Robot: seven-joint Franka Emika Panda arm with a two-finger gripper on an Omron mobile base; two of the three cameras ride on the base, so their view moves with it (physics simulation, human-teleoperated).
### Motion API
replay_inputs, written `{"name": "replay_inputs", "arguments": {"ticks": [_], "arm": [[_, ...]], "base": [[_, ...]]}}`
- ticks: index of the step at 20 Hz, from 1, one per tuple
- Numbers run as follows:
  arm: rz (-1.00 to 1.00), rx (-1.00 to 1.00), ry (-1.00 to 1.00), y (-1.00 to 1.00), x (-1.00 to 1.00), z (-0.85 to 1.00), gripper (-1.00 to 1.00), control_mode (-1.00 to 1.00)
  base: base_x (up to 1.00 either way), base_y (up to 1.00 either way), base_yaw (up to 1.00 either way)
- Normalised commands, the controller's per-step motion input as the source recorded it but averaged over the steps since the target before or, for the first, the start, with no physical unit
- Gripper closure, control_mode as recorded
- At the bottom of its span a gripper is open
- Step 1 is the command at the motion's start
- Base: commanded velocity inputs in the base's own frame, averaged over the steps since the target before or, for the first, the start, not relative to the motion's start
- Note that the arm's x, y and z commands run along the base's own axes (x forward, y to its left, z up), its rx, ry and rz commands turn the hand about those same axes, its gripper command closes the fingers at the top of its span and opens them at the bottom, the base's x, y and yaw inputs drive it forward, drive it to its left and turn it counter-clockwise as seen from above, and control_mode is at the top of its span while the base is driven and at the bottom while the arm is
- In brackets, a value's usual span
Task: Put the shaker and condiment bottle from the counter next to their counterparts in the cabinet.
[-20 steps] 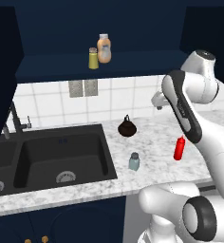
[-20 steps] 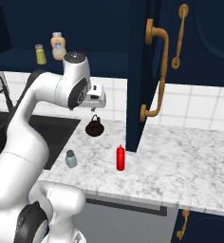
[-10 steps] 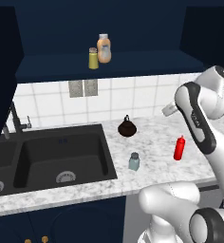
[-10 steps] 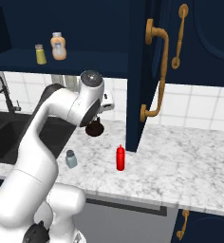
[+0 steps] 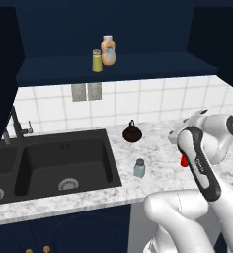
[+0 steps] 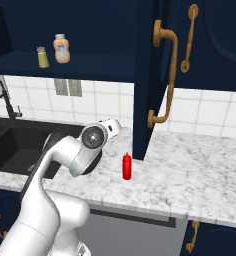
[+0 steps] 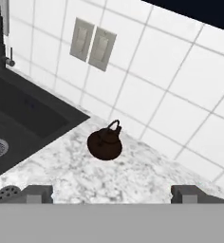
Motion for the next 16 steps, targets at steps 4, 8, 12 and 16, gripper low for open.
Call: {"name": "replay_inputs", "arguments": {"ticks": [4,8,12,16], "arm": [[-0.16,-0.02,-0.25,-0.01,0.0,-0.32,-1.0,-1.0],[0.0,0.0,-0.12,-0.06,0.0,-0.05,-1.0,-1.0],[0.03,0.07,-0.09,-0.39,0.0,-0.05,-1.0,-1.0],[0.04,0.1,-0.06,-0.49,0.0,-0.2,-1.0,-1.0]], "base": [[0.0,0.0,0.0],[0.0,0.0,0.0],[0.0,0.0,0.0],[0.0,0.0,0.0]]}}
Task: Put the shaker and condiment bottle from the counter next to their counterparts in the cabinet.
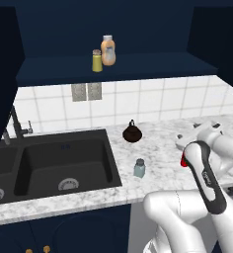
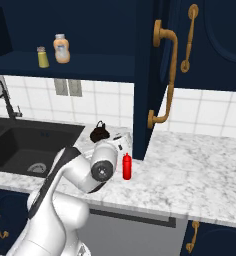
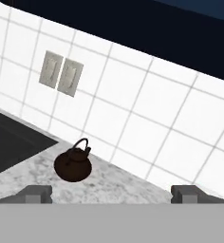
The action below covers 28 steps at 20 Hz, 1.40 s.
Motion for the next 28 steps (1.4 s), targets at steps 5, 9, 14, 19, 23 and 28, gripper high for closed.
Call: {"name": "replay_inputs", "arguments": {"ticks": [5,9,14,19,23,28], "arm": [[0.05,0.05,-0.01,-0.39,0.0,-0.34,-1.0,-1.0],[0.0,0.0,0.0,-0.39,0.0,-0.23,-1.0,-1.0],[0.02,0.0,0.0,-0.13,0.0,-0.17,-1.0,-1.0],[0.02,-0.05,0.03,-0.07,0.0,-0.46,-1.0,-1.0],[0.0,-0.09,0.08,-0.15,0.01,-0.42,-1.0,-1.0],[0.0,0.0,0.01,-0.03,0.17,-0.19,-1.0,-1.0]], "base": [[0.0,0.0,0.0],[0.0,0.0,0.0],[0.0,0.0,0.0],[0.0,0.0,0.0],[0.0,0.0,0.0],[0.0,0.0,0.0]]}}
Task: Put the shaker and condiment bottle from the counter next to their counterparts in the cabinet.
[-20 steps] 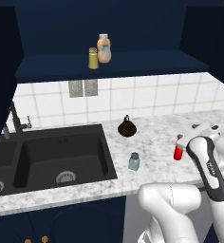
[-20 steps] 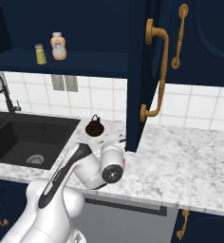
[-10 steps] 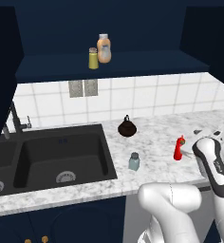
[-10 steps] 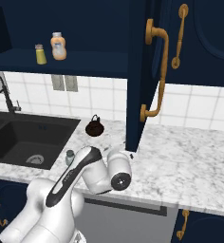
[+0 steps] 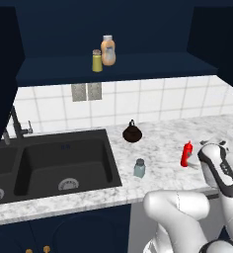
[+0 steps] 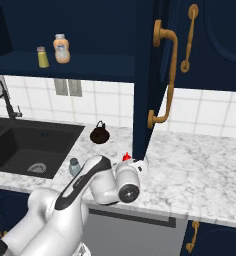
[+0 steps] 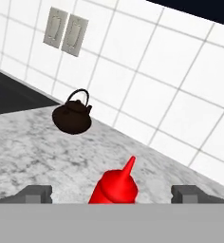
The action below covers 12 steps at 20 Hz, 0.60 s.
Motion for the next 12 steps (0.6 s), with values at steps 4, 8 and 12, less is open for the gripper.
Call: {"name": "replay_inputs", "arguments": {"ticks": [4,8,12], "arm": [[0.0,0.0,0.01,0.0,0.21,-0.28,-1.0,-1.0],[0.0,0.0,0.0,0.0,0.11,-0.21,-1.0,-1.0],[0.0,0.0,0.0,0.0,0.16,-0.18,-1.0,-1.0]], "base": [[0.0,0.0,0.0],[0.0,0.0,0.0],[0.0,0.0,0.0]]}}
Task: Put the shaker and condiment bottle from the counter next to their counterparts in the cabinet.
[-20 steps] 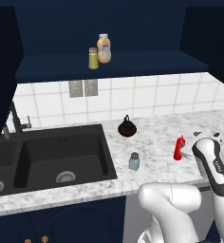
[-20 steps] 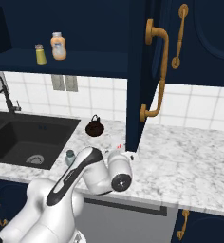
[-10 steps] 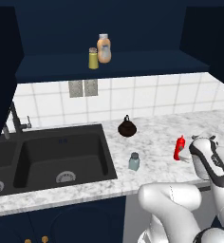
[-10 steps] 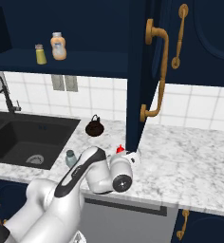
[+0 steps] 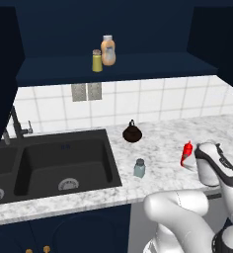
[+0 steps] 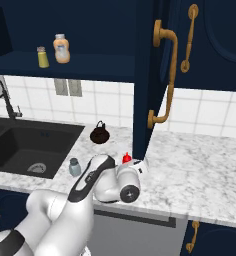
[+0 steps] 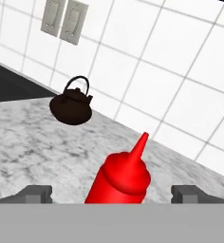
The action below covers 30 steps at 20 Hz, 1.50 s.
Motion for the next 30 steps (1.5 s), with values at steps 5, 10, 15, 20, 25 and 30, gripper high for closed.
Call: {"name": "replay_inputs", "arguments": {"ticks": [5,10,15,20,25,30], "arm": [[0.0,0.0,0.0,0.0,0.25,-0.18,-1.0,-1.0],[0.0,0.0,0.0,0.0,0.22,-0.14,-1.0,-1.0],[0.0,0.0,0.0,0.0,0.2,-0.25,1.0,-1.0],[0.0,0.0,0.0,0.0,0.17,-0.26,1.0,-1.0],[0.0,0.0,0.0,0.0,0.1,-0.14,1.0,-1.0],[0.0,0.02,0.07,0.09,0.05,0.38,1.0,-1.0]], "base": [[0.0,0.0,0.0],[0.0,0.0,0.0],[0.0,0.0,0.0],[0.0,0.0,0.0],[0.0,0.0,0.0],[0.0,0.0,0.0]]}}
